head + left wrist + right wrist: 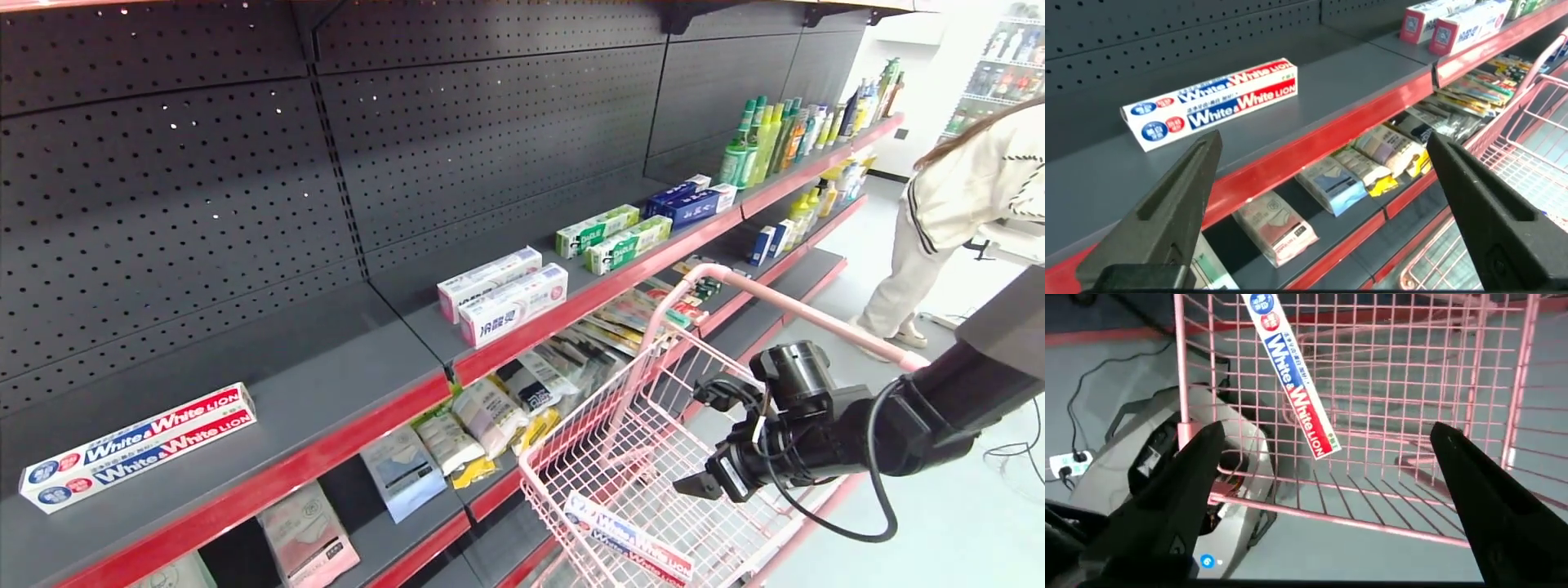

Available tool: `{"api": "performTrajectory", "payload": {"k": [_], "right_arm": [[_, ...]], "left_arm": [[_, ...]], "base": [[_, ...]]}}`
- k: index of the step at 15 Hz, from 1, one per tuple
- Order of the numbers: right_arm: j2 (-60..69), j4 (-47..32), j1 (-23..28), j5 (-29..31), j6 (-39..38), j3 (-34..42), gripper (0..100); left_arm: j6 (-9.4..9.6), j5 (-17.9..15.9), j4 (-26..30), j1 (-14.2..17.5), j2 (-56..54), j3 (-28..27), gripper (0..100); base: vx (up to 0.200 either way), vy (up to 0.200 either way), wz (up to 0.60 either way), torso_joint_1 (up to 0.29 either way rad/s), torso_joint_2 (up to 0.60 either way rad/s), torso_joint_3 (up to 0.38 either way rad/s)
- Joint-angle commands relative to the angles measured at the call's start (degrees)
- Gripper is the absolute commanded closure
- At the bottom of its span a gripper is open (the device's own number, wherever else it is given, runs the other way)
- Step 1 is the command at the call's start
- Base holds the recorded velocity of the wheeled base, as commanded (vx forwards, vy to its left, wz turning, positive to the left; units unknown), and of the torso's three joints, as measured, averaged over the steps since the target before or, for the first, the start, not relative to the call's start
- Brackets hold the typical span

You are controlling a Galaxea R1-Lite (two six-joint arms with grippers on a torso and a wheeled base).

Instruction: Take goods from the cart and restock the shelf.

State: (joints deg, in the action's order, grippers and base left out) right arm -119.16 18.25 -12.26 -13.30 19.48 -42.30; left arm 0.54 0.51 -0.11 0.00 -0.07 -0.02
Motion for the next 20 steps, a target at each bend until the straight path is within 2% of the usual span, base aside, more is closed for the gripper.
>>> {"api": "performTrajectory", "payload": {"k": [1, 11, 20], "right_arm": [[-3.71, 0.47, -0.39, -0.59, 1.17, -0.24, 0], [-5.11, 0.47, -1.97, -3.05, 2.49, -1.56, 0], [-5.29, 0.47, -1.80, -7.00, 9.70, -0.50, 0]], "left_arm": [[-0.01, 0.02, 0.02, 0.00, 0.07, 0.02, 0], [-0.01, 0.02, 0.02, 0.00, 0.07, 0.02, 0], [-0.01, 0.02, 0.02, 0.00, 0.07, 0.02, 0]], "base": [[0.000, 0.000, 0.00, -0.149, 0.32, 0.173], [0.000, 0.000, 0.00, -0.155, 0.34, 0.183], [0.000, 0.000, 0.00, -0.159, 0.36, 0.197]]}}
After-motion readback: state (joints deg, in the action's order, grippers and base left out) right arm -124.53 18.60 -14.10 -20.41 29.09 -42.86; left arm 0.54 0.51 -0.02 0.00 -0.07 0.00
